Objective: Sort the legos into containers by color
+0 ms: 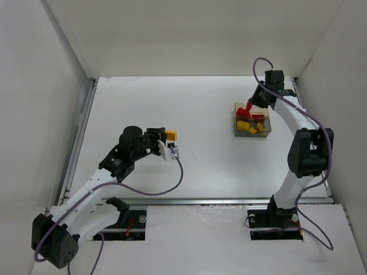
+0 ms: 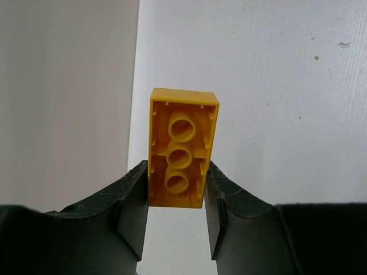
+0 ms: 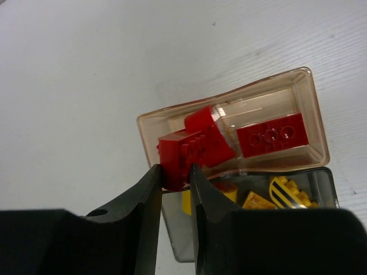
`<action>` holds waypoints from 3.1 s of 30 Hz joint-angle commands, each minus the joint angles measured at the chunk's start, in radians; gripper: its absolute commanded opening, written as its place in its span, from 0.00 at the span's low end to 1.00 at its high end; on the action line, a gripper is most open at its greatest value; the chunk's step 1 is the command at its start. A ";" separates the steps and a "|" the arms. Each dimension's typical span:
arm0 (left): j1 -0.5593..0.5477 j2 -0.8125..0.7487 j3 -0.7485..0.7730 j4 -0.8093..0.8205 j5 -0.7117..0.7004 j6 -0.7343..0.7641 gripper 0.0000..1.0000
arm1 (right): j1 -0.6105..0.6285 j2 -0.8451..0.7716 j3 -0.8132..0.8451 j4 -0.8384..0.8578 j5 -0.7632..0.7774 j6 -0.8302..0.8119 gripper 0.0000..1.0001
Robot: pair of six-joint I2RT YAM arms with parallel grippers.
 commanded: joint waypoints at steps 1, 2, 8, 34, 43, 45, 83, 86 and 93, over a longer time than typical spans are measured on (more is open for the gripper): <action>-0.005 0.004 0.042 0.024 0.003 -0.047 0.00 | -0.022 0.011 0.050 -0.010 0.073 -0.021 0.03; -0.005 0.004 0.042 0.024 0.003 -0.047 0.00 | -0.022 0.011 0.050 -0.009 0.073 -0.010 0.06; -0.005 0.004 0.042 0.033 0.003 -0.047 0.00 | -0.044 0.035 0.071 -0.017 0.123 -0.010 0.20; -0.005 0.097 0.208 0.075 0.213 -0.425 0.00 | 0.356 -0.297 -0.042 0.154 -0.781 -0.439 0.86; -0.005 0.169 0.229 0.066 0.195 -0.634 0.00 | 0.516 -0.298 -0.067 0.253 -0.860 -0.319 0.86; -0.005 0.169 0.229 0.066 0.176 -0.634 0.00 | 0.528 -0.298 -0.067 0.265 -0.843 -0.306 0.86; -0.005 0.056 -0.019 0.359 0.126 -0.918 1.00 | 0.259 -0.345 -0.206 0.139 -0.435 -0.139 0.00; -0.005 0.056 -0.033 0.379 0.126 -0.939 1.00 | 0.223 -0.368 -0.215 0.063 -0.371 -0.174 0.00; -0.005 0.036 -0.076 0.388 0.115 -0.976 1.00 | 0.007 -0.344 -0.263 -0.136 -0.246 -0.210 0.00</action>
